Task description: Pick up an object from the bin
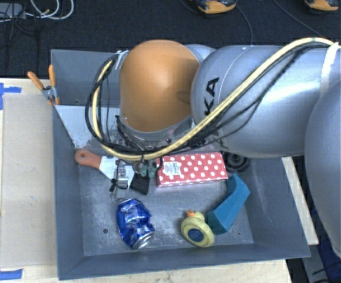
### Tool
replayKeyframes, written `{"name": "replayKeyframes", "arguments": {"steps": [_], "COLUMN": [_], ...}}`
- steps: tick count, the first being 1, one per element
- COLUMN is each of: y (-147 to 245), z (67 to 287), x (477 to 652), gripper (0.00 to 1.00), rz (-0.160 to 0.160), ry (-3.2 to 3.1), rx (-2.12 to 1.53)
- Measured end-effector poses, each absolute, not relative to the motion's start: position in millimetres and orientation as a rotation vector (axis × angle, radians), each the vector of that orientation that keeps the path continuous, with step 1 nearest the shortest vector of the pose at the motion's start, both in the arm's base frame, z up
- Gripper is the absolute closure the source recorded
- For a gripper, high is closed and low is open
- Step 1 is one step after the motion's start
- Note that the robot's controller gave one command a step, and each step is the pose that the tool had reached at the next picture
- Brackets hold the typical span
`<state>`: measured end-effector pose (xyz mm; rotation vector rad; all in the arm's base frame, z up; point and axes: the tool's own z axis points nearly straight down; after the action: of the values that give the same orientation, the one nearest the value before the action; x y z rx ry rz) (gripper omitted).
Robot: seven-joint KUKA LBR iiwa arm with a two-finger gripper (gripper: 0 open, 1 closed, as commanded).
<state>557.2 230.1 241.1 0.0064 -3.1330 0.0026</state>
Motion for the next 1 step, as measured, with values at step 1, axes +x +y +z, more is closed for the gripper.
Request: {"name": "replayKeyframes", "arguments": {"steps": [1], "y": [228.6], "z": [246.0], "x": [558.7], "gripper": [0.00], "rz": [0.000], "ry": [-3.140], "rx": [-0.001]}}
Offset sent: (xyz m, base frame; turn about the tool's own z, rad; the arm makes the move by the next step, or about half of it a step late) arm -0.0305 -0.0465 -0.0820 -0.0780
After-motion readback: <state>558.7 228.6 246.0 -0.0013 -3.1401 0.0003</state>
